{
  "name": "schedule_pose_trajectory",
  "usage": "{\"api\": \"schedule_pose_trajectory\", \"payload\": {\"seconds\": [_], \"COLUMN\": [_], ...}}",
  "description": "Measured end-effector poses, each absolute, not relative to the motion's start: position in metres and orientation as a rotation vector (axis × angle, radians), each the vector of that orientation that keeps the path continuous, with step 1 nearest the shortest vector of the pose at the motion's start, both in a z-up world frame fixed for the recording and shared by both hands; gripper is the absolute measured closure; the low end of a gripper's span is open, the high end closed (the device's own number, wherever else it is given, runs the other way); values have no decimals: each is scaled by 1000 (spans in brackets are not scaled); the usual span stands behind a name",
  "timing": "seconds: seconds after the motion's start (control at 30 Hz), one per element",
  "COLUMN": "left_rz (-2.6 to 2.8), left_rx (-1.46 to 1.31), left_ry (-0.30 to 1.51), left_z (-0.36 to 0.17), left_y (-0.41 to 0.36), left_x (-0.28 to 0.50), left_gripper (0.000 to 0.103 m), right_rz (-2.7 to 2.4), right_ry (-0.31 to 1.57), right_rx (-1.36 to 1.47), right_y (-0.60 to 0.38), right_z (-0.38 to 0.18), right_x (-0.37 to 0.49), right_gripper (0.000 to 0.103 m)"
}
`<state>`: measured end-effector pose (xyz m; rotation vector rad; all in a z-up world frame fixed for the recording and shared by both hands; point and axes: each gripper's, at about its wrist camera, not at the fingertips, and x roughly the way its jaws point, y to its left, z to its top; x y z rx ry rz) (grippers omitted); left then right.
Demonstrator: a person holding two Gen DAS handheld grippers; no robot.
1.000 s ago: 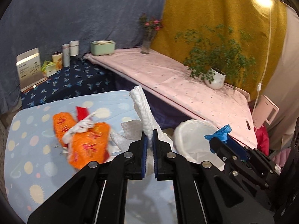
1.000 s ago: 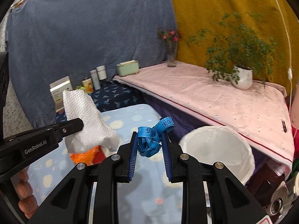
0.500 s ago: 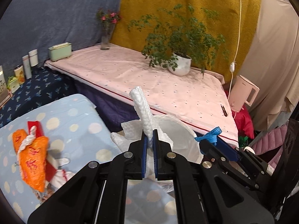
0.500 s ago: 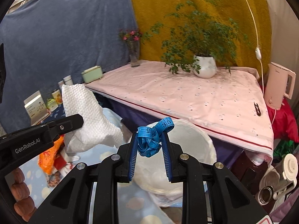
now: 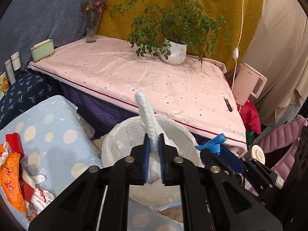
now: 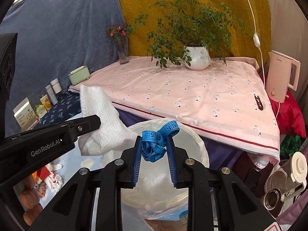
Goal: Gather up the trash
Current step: 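Carry the wipe and tape measure in both grippers over the white bin, then open both grippers over the bin to drop the wipe and tape measure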
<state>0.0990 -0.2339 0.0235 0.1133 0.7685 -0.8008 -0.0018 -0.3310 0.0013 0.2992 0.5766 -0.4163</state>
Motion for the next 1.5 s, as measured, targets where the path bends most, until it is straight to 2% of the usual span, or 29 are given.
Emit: {"api": "schedule_pose_trajectory", "payload": {"seconds": [0.03, 0.07, 0.1, 0.23, 0.3, 0.4, 0.47, 0.87, 1.5], "left_rz": [-788, -778, -769, -749, -735, -716, -703, -655, -486], "left_rx": [109, 100, 90, 97, 101, 94, 86, 40, -45], "left_ry": [769, 765, 759, 754, 754, 751, 753, 743, 696], "left_z": [23, 22, 22, 20, 18, 17, 17, 25, 43], "left_y": [-234, -233, -232, -228, -226, -221, -217, -186, -82], "left_x": [101, 103, 104, 110, 112, 115, 117, 122, 120], "left_gripper": [69, 52, 44, 42, 35, 30, 28, 28, 27], "right_rz": [-418, -418, -417, -418, -418, -424, -426, -406, -302], "right_ry": [579, 582, 585, 593, 587, 581, 575, 547, 525], "right_rx": [300, 302, 304, 310, 311, 304, 304, 263, 203], "right_y": [-333, -335, -336, -340, -340, -339, -338, -313, -242], "right_z": [0, -1, -2, -6, -7, -7, -6, 13, 40], "right_x": [1, 3, 6, 16, 20, 24, 25, 24, 24], "right_gripper": [79, 79, 79, 78, 76, 65, 58, 49, 48]}}
